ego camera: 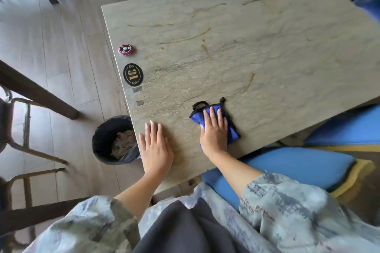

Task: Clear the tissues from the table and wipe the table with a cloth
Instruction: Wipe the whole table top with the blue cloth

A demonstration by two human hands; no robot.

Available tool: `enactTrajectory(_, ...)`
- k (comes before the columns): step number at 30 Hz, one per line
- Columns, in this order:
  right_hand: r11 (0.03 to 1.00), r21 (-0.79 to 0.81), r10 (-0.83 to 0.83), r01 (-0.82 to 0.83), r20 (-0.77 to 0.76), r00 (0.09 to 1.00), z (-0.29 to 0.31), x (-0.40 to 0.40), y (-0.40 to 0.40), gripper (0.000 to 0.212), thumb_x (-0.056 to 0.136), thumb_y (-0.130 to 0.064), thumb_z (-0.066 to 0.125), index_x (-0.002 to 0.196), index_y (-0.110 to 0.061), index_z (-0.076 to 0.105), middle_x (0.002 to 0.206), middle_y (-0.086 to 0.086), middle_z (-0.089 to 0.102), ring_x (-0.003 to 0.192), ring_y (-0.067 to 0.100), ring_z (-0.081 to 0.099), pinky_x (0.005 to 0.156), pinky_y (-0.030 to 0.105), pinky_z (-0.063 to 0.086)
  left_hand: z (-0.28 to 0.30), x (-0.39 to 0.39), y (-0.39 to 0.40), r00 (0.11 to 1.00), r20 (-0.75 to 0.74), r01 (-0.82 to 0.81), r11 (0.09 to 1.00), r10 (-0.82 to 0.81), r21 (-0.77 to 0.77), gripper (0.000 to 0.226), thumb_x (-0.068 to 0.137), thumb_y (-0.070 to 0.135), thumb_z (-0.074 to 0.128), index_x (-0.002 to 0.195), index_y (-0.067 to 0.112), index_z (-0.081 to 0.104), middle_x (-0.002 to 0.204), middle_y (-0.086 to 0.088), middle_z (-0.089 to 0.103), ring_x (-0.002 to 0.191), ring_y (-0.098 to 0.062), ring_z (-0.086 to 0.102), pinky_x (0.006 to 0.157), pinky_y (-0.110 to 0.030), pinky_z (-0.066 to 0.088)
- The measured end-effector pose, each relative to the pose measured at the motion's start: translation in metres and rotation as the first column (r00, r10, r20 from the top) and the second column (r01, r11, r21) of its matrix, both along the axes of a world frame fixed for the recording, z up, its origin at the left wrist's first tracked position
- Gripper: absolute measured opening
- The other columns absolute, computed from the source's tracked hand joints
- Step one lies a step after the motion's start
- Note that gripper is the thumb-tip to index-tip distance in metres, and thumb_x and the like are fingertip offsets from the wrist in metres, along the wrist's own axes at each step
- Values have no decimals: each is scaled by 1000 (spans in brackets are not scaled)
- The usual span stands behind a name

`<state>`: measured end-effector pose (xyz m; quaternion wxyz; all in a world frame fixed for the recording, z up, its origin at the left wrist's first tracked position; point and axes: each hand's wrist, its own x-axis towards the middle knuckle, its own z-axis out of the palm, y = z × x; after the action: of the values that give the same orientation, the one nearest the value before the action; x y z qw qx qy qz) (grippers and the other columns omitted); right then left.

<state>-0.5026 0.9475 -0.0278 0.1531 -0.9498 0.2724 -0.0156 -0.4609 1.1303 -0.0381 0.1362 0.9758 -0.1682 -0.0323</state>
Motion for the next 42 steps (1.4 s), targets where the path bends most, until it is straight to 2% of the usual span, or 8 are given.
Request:
enactTrajectory(10,744,-21,658,-667,-143,739,5,-1,-30,55,95,-36,40,147,-19,34,157,3,26,146,26,18,119,45,14,-3,1,0,999,34,-7,998,9,-62,59,96,36,18,142,8,42,154,-11,31,146,-26,20,119,-47,14)
enactTrajectory(15,880,290,445,-377,-222,868,27,9,-13,62,101,-42,34,153,-20,10,161,1,-7,147,23,-14,118,47,-4,2,-5,-14,987,-36,-161,977,158,-140,51,95,28,31,140,9,42,155,-10,28,147,-24,16,118,-52,5)
enactTrajectory(19,781,594,384,-194,-212,898,50,12,-26,53,97,-25,44,148,-17,31,161,6,10,148,23,-1,119,41,7,23,-23,-65,954,-87,-299,885,287,-357,52,92,19,40,142,5,38,156,-15,25,148,-28,12,118,-49,-3)
enactTrajectory(23,884,462,104,-74,-39,994,70,10,-94,41,88,-8,46,125,-18,59,139,14,51,145,23,23,119,44,7,26,-42,-128,989,-59,-147,929,135,-341,60,91,38,29,142,9,40,157,-13,24,148,-31,8,119,-47,-1)
enactTrajectory(28,969,220,-74,116,-189,979,50,-9,-161,45,97,-22,43,142,-15,40,156,9,26,147,25,12,118,47,11,8,-38,-154,979,-86,-197,973,187,-119,68,88,58,37,143,18,42,156,-15,24,146,-42,2,117,-58,5)
enactTrajectory(33,991,104,-38,87,-401,915,20,-32,-159,71,100,-50,27,153,-16,-5,159,10,-17,146,26,-17,115,51,-6,0,-24,-135,955,17,296,955,-295,-5,73,87,71,36,145,27,36,157,-11,24,147,-39,6,118,-54,7)
enactTrajectory(37,992,119,13,46,-454,891,20,-31,-159,73,99,-53,23,151,-16,-14,157,10,-25,144,28,-24,114,52,-11,-4,10,-101,644,75,761,648,-762,48,66,90,62,41,148,32,31,158,-5,24,147,-34,11,116,-57,19)
enactTrajectory(42,994,102,18,29,-435,900,17,-32,-157,72,100,-52,20,150,-15,-16,155,10,-28,142,29,-27,113,52,-13,0,1,-94,610,86,785,616,-787,67,53,94,37,40,147,36,31,156,-5,28,145,-38,16,117,-56,16)
